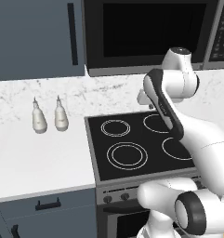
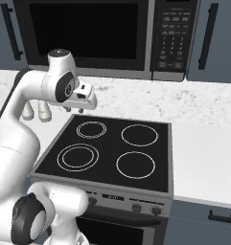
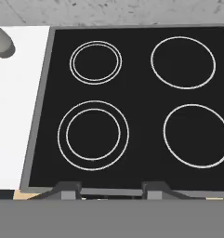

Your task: Navigate to the toaster oven.

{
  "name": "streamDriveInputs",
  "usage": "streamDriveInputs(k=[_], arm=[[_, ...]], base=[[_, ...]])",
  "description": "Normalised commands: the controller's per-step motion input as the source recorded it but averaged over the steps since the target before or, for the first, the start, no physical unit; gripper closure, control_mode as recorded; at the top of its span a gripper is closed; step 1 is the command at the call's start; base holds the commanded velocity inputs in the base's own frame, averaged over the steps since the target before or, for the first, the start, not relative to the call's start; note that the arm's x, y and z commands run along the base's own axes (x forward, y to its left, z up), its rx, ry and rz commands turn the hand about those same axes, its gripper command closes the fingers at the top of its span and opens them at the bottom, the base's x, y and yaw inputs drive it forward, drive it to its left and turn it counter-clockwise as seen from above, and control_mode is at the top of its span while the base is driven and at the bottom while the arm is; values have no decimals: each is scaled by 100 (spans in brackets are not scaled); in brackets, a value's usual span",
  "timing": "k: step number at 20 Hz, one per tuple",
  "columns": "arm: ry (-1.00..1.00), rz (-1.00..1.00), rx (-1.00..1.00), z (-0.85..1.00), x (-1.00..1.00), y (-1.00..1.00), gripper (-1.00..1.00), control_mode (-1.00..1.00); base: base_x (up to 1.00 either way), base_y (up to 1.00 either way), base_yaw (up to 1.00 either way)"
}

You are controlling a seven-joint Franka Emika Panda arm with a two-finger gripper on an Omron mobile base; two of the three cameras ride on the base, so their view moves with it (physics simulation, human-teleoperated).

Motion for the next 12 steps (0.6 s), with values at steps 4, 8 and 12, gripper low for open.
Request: streamDriveInputs(k=[4,8,12], arm=[[0,0,0,0,-42,0,-100,-100],[-5,0,0,0,-100,0,-100,-100],[-9,0,0,0,-100,0,-100,-100]], base=[[0,0,0],[0,0,0],[0,0,0]])
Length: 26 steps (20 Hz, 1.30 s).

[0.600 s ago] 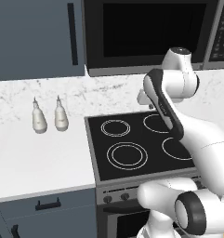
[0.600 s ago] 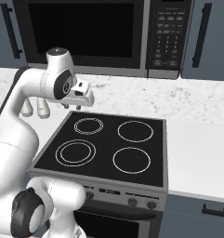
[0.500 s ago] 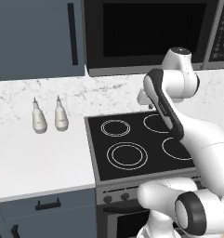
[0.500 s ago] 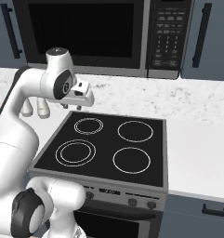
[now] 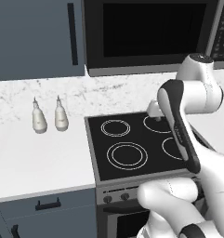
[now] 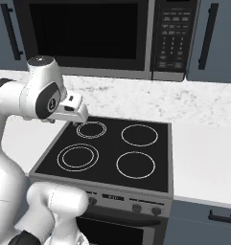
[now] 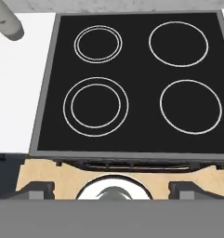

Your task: Navigate to the toaster oven.

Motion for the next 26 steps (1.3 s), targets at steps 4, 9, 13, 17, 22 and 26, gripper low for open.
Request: streamDriveInputs(k=[4,9,13,17,22,26], arm=[[-8,0,0,0,-100,0,-100,-100],[-1,-1,0,0,-100,0,-100,-100],[0,-2,0,4,-81,0,-100,-100],[0,0,0,20,-16,0,-100,-100],[0,0,0,11,2,0,-100,-100],[0,0,0,3,0,0,-100,100]], base=[[0,0,0],[0,0,0],[0,0,0],[0,0,0],[0,0,0],[0,0,0]])
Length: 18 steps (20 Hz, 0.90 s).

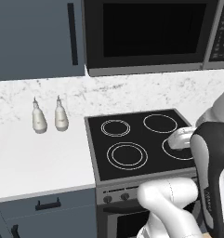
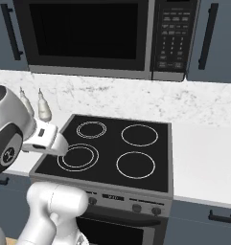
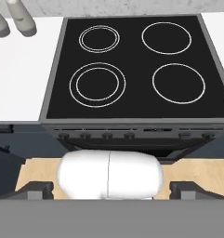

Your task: Navigate to the toaster oven.

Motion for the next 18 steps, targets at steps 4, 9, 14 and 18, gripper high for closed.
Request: streamDriveInputs(k=[4,9,14,18], arm=[[0,0,0,0,0,0,-100,100],[0,0,0,0,0,0,-100,100],[0,0,0,0,0,0,-100,100],[0,0,0,0,0,0,-100,100]], base=[[-45,2,12],[-65,16,56],[-26,0,95],[-13,0,100]])
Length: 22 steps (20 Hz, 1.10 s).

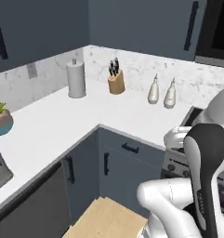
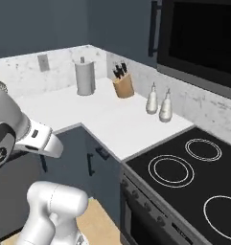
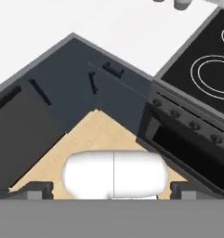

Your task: Navigate to the toaster oven.

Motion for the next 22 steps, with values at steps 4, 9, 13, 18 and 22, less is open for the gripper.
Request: streamDriveInputs(k=[4,9,13,18,22], arm=[[0,0,0,0,0,0,-100,100],[0,0,0,0,0,0,-100,100],[0,0,0,0,0,0,-100,100],[0,0,0,0,0,0,-100,100],[0,0,0,0,0,0,-100,100]], base=[[-15,0,100],[-15,0,100],[-17,2,100],[-16,5,100],[-11,7,100]])
